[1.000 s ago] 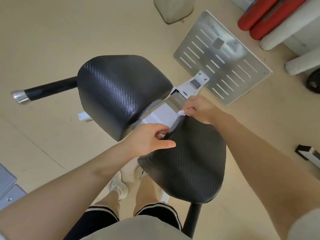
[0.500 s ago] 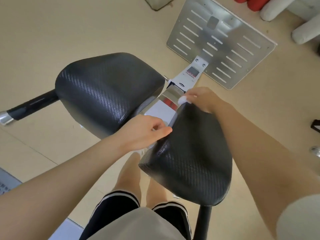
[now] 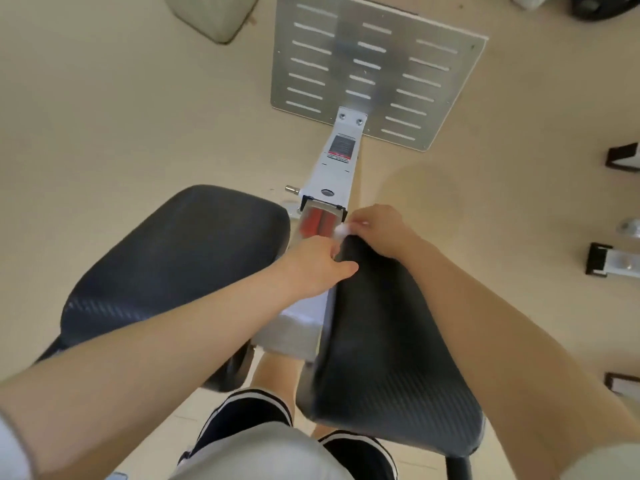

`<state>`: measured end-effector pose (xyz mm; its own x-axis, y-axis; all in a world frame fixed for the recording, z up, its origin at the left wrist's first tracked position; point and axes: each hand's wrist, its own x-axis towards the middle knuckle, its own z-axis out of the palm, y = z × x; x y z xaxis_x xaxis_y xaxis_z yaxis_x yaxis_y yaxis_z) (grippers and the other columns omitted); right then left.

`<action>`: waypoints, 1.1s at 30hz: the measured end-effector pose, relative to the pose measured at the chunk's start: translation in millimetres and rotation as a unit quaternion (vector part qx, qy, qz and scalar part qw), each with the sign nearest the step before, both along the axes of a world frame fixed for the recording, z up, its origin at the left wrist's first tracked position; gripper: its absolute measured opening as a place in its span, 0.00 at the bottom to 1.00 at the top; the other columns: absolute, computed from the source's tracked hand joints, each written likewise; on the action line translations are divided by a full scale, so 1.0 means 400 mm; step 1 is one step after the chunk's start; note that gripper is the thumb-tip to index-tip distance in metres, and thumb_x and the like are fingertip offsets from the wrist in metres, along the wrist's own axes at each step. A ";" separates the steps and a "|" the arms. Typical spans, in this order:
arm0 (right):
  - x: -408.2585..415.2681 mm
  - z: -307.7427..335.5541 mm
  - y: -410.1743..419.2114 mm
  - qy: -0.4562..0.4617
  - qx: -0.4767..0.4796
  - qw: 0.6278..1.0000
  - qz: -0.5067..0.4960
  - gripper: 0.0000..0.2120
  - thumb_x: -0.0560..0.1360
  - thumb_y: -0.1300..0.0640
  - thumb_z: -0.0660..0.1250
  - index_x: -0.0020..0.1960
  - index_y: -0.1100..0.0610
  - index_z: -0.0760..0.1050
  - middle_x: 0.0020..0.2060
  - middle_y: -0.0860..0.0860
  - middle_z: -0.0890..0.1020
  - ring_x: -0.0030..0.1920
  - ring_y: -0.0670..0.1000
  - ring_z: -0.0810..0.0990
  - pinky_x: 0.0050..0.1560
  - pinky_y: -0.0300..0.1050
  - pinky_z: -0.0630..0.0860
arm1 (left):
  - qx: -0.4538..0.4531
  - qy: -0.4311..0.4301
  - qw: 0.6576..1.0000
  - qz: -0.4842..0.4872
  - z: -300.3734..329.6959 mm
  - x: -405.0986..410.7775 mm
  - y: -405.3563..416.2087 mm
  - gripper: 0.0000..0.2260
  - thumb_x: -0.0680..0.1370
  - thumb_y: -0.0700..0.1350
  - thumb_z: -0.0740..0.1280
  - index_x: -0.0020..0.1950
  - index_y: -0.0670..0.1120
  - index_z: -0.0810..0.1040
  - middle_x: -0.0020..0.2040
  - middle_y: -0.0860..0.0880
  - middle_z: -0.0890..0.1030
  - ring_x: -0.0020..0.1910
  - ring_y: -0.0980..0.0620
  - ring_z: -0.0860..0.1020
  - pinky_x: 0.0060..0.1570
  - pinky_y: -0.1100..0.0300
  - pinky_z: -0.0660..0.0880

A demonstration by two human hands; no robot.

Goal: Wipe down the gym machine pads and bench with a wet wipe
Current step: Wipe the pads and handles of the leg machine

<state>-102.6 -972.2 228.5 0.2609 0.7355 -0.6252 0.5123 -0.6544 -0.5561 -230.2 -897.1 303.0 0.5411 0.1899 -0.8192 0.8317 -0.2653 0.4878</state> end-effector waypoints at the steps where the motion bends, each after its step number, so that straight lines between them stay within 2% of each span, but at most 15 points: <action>1: 0.021 -0.025 -0.002 -0.005 -0.036 0.999 -0.033 0.11 0.77 0.59 0.60 0.44 0.62 0.79 0.42 0.56 0.80 0.46 0.56 0.74 0.43 0.42 0.67 | -0.015 0.010 1.000 0.017 -0.020 0.007 0.004 0.13 0.77 0.50 0.63 0.35 0.51 0.64 0.39 0.52 0.68 0.40 0.54 0.68 0.34 0.67 0.60; 4: 0.074 -0.076 -0.032 0.024 -0.125 0.988 -0.091 0.13 0.76 0.60 0.60 0.40 0.66 0.77 0.40 0.61 0.79 0.46 0.61 0.75 0.41 0.44 0.67 | -0.051 0.024 0.998 0.036 -0.073 0.022 0.011 0.11 0.76 0.51 0.64 0.36 0.51 0.67 0.36 0.54 0.69 0.38 0.56 0.69 0.37 0.67 0.63; 6: 0.106 -0.073 -0.066 0.027 -0.177 0.977 -0.112 0.12 0.76 0.60 0.61 0.39 0.66 0.77 0.38 0.60 0.78 0.43 0.58 0.74 0.39 0.42 0.66 | -0.088 0.020 0.995 0.038 -0.093 0.026 0.011 0.06 0.76 0.50 0.65 0.41 0.49 0.73 0.38 0.53 0.74 0.40 0.56 0.73 0.37 0.69 0.66; 8: 0.124 -0.064 -0.095 0.031 -0.206 0.965 -0.156 0.12 0.74 0.60 0.62 0.39 0.69 0.76 0.36 0.61 0.76 0.40 0.53 0.71 0.37 0.42 0.66 | -0.107 0.007 0.994 0.016 -0.095 0.027 0.011 0.04 0.76 0.49 0.64 0.46 0.50 0.73 0.40 0.56 0.75 0.40 0.59 0.73 0.35 0.73 0.65; 10: 0.112 -0.046 -0.088 0.037 -0.193 0.963 -0.185 0.10 0.74 0.60 0.63 0.39 0.66 0.77 0.37 0.62 0.76 0.40 0.52 0.71 0.36 0.42 0.66 | -0.107 0.003 0.994 -0.017 -0.094 0.032 0.019 0.04 0.77 0.49 0.64 0.44 0.51 0.72 0.39 0.58 0.73 0.38 0.62 0.71 0.33 0.74 0.65; 12: 0.075 -0.023 -0.036 0.053 -0.146 0.974 -0.163 0.08 0.74 0.56 0.65 0.40 0.59 0.79 0.39 0.55 0.78 0.41 0.52 0.73 0.38 0.42 0.67 | -0.102 0.012 0.994 -0.033 -0.095 0.042 0.028 0.05 0.77 0.49 0.65 0.41 0.51 0.72 0.39 0.58 0.74 0.40 0.59 0.74 0.34 0.73 0.66; 13: 0.054 -0.013 -0.005 0.069 -0.122 0.979 -0.145 0.08 0.74 0.55 0.65 0.40 0.58 0.80 0.39 0.53 0.78 0.41 0.50 0.73 0.40 0.41 0.67 | -0.096 0.020 0.994 -0.045 -0.099 0.045 0.033 0.05 0.76 0.50 0.65 0.43 0.50 0.74 0.42 0.55 0.76 0.45 0.55 0.76 0.38 0.71 0.67; 15: 0.019 0.008 0.039 0.095 -0.098 0.986 -0.096 0.08 0.73 0.56 0.65 0.40 0.59 0.80 0.38 0.51 0.78 0.40 0.47 0.72 0.39 0.40 0.67 | -0.078 0.040 0.993 -0.080 -0.103 0.053 0.038 0.17 0.75 0.53 0.66 0.58 0.44 0.75 0.56 0.47 0.78 0.58 0.48 0.75 0.50 0.63 0.68; 17: 0.012 0.013 0.040 0.086 -0.087 0.991 -0.058 0.11 0.74 0.57 0.62 0.43 0.62 0.80 0.38 0.53 0.78 0.40 0.48 0.71 0.39 0.42 0.66 | -0.067 0.056 0.991 -0.104 -0.104 0.059 0.040 0.25 0.75 0.54 0.66 0.67 0.43 0.70 0.65 0.45 0.74 0.63 0.47 0.73 0.56 0.60 0.67; 20: 0.043 0.012 -0.015 0.046 -0.098 0.990 -0.086 0.13 0.76 0.53 0.62 0.48 0.61 0.81 0.43 0.53 0.82 0.46 0.52 0.76 0.48 0.44 0.72 | -0.078 0.047 0.990 -0.104 -0.100 0.068 0.047 0.20 0.75 0.52 0.67 0.63 0.44 0.72 0.63 0.48 0.76 0.61 0.49 0.74 0.52 0.64 0.67; 23: 0.105 0.003 -0.098 -0.016 -0.154 0.977 -0.144 0.11 0.74 0.59 0.61 0.47 0.63 0.81 0.47 0.59 0.82 0.50 0.58 0.78 0.51 0.48 0.74 | -0.078 0.027 0.992 -0.100 -0.089 0.074 0.047 0.19 0.75 0.50 0.67 0.64 0.46 0.71 0.63 0.49 0.75 0.61 0.51 0.73 0.49 0.66 0.65; 26: 0.146 -0.001 -0.166 -0.043 -0.205 0.961 -0.183 0.09 0.72 0.60 0.62 0.41 0.60 0.81 0.44 0.57 0.83 0.46 0.57 0.78 0.47 0.47 0.74 | -0.068 -0.012 0.992 -0.108 -0.086 0.085 0.048 0.24 0.74 0.49 0.69 0.68 0.47 0.66 0.65 0.50 0.72 0.65 0.51 0.70 0.53 0.64 0.66; 28: 0.148 0.003 -0.180 -0.036 -0.200 0.951 -0.233 0.10 0.72 0.60 0.62 0.37 0.54 0.80 0.43 0.55 0.83 0.45 0.57 0.78 0.48 0.46 0.75 | -0.050 -0.022 0.987 -0.154 -0.089 0.093 0.044 0.29 0.73 0.50 0.69 0.71 0.47 0.62 0.68 0.49 0.69 0.66 0.49 0.68 0.60 0.60 0.67; 30: 0.130 0.012 -0.165 -0.008 -0.158 0.953 -0.260 0.10 0.73 0.60 0.62 0.44 0.53 0.82 0.50 0.54 0.83 0.53 0.56 0.78 0.53 0.46 0.74 | -0.022 -0.014 0.978 -0.207 -0.091 0.101 0.035 0.32 0.74 0.53 0.68 0.73 0.46 0.59 0.70 0.47 0.65 0.68 0.49 0.66 0.64 0.56 0.66; 33: 0.095 0.018 -0.116 0.041 -0.109 0.973 -0.199 0.12 0.75 0.62 0.61 0.52 0.55 0.82 0.53 0.53 0.82 0.54 0.53 0.77 0.50 0.40 0.70 | 0.020 -0.030 0.971 -0.237 -0.095 0.117 0.021 0.34 0.73 0.57 0.67 0.73 0.46 0.59 0.72 0.47 0.63 0.69 0.47 0.63 0.66 0.53 0.66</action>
<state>-64.4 -1018.6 235.7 0.4412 0.4334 -0.7858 0.1536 -0.8992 -0.4097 -183.5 -888.8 265.2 0.6227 -0.0613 -0.7800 0.5816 -0.6306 0.5139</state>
